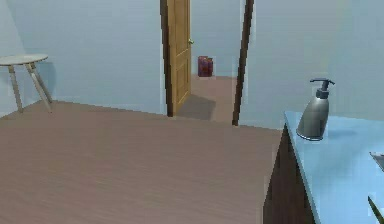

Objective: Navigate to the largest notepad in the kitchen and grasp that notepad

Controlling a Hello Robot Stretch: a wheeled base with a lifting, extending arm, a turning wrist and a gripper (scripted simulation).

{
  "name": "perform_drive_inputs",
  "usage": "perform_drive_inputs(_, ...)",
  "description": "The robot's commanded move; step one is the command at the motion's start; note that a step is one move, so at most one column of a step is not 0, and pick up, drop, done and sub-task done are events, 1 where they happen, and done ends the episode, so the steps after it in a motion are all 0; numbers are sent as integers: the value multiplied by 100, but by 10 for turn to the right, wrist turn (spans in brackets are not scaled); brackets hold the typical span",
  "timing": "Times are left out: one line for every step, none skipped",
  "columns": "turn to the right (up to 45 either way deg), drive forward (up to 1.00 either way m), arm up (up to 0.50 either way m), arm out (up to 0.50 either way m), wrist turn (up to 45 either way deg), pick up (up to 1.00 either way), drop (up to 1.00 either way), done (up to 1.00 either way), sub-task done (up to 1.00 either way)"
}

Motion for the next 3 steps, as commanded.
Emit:
perform_drive_inputs(0,0,0,36,0,0,0,0,0)
perform_drive_inputs(0,0,0,0,450,0,0,0,0)
perform_drive_inputs(0,0,0,0,450,0,0,0,0)
